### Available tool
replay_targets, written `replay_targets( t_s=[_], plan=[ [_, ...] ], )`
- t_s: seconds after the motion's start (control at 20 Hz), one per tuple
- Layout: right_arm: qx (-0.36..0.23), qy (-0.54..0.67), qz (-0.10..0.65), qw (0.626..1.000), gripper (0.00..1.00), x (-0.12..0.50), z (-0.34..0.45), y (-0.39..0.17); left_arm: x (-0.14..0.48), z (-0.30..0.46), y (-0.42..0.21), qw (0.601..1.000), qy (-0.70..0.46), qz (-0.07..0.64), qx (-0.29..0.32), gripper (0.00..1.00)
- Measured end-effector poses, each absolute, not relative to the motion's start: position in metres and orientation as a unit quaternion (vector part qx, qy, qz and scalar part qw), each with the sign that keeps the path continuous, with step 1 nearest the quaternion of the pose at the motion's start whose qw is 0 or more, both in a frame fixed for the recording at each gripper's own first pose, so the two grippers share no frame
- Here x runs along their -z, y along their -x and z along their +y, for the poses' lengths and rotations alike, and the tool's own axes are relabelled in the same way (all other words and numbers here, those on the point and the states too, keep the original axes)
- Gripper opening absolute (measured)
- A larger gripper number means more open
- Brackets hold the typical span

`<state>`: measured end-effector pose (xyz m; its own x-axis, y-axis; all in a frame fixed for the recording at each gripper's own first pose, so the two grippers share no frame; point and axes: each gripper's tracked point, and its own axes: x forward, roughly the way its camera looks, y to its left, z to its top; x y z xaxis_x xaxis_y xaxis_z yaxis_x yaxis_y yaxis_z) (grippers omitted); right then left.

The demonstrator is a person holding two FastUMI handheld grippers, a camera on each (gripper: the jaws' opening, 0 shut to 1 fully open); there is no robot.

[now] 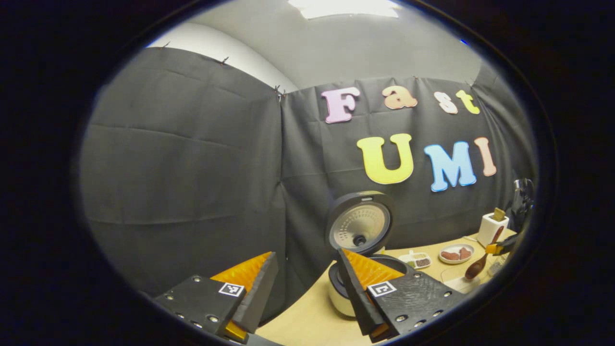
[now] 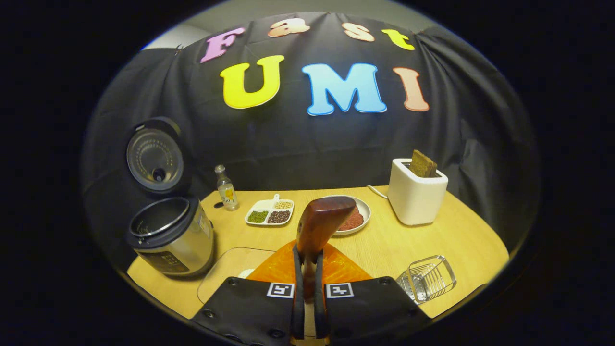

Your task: Close the left gripper, press the button to open the rice cooker; take a wooden spoon from the chopstick holder with the right hand, scoop a spoonful of rice and pour it into the rice cooker, then put the wooden spoon back into the chopstick holder.

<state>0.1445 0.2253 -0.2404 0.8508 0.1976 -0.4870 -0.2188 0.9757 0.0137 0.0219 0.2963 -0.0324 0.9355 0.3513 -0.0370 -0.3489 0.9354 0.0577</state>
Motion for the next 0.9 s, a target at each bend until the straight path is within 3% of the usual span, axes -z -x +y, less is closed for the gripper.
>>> replay_targets(
  t_s=[0.05, 0.55, 0.7, 0.8, 0.9],
  plan=[
    [-0.115, 0.047, 0.25, 0.96, 0.1, 0.245, 0.231, -0.141, 0.036, 0.299, -0.022, 0.983, -0.025, 0.025, -0.18, 0.76],
    [-0.189, 0.073, 0.254, 0.946, 0.1, 0.261, 0.307, -0.107, 0.043, 0.304, -0.029, 0.982, -0.023, 0.029, -0.184, 0.76],
    [-0.191, 0.022, 0.274, 0.942, 0.1, 0.262, 0.308, -0.105, 0.042, 0.303, -0.027, 0.982, -0.021, 0.03, -0.185, 0.76],
    [-0.172, -0.046, 0.297, 0.938, 0.07, 0.262, 0.297, -0.11, 0.041, 0.3, -0.029, 0.982, -0.022, 0.029, -0.185, 0.76],
    [-0.143, -0.141, 0.33, 0.922, 0.1, 0.266, 0.285, -0.116, 0.039, 0.297, -0.03, 0.982, -0.024, 0.027, -0.185, 0.76]
  ],
)
